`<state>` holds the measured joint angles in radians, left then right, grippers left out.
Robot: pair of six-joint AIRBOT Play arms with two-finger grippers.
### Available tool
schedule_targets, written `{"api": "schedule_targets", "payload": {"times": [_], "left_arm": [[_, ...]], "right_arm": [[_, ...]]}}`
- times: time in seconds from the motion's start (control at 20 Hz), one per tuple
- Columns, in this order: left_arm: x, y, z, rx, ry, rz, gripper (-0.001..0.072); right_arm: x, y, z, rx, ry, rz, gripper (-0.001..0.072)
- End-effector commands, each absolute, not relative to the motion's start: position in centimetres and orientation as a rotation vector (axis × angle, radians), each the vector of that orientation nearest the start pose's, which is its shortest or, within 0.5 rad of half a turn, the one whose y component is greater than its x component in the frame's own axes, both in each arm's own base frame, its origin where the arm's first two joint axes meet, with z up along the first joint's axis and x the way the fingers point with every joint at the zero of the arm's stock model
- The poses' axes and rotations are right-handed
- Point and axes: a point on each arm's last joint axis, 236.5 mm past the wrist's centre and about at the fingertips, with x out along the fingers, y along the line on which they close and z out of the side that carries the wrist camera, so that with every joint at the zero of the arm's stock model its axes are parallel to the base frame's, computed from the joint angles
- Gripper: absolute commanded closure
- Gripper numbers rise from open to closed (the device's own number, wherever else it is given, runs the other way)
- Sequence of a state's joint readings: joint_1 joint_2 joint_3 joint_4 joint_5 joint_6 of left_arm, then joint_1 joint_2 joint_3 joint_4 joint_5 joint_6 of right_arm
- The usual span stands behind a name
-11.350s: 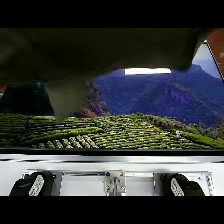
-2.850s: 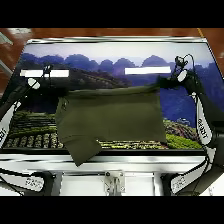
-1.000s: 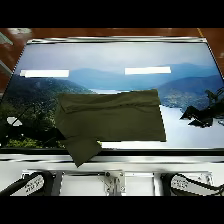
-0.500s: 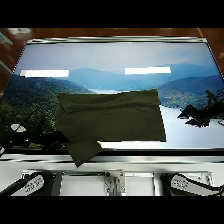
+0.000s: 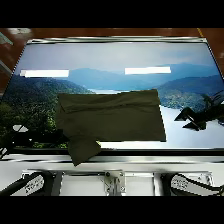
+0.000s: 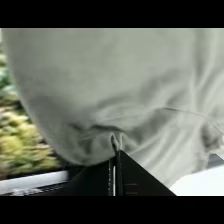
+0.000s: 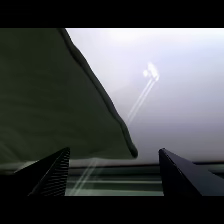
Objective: Fold the shirts.
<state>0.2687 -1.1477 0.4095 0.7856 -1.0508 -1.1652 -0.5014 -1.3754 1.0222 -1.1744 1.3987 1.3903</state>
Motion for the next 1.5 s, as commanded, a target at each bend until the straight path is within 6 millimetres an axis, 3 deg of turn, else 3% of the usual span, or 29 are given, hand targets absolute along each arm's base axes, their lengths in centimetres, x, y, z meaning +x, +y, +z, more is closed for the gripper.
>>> {"api": "schedule_targets", "payload": {"times": [0.0,0.2,0.45,0.7,0.95,1.0,1.1,1.25,1.45], "left_arm": [[22.1,-9.9,-10.5,-0.795,1.487,-0.319,0.0666],[21.7,-10.2,-10.3,-0.801,1.503,-0.336,0.0666],[21.5,-10.3,-10.1,-0.802,1.511,-0.348,0.0665],[21.4,-10.4,-10.1,-0.803,1.514,-0.351,0.0665],[22.7,-9.9,-9.3,-0.786,1.478,-0.36,0.0667],[23.4,-9.8,-8.6,-0.767,1.461,-0.383,0.0667],[25.4,-9.6,-6.1,-0.702,1.401,-0.45,0.0668],[29.8,-8.5,-1.3,-0.619,1.264,-0.478,0.0668],[34.4,-7.2,3.4,-0.549,1.127,-0.475,0.0669]], "right_arm": [[25.8,-3.2,-7.0,0.707,1.675,0.098,0.0029],[23.5,-1.7,-10.1,0.754,1.706,0.083,0.003],[24.1,-0.5,-11.5,0.822,1.649,0.06,0.0035],[24.7,1.5,-12.7,0.705,1.66,0.095,0.01],[24.6,2.0,-12.1,0.675,1.677,0.132,0.0646],[24.8,2.2,-11.2,0.653,1.672,0.181,0.0648],[27.1,2.2,-8.7,0.605,1.588,0.26,0.0649],[32.3,2.2,-5.0,0.556,1.411,0.268,0.065],[38.7,3.2,-3.0,0.397,1.207,0.219,0.065]]}}
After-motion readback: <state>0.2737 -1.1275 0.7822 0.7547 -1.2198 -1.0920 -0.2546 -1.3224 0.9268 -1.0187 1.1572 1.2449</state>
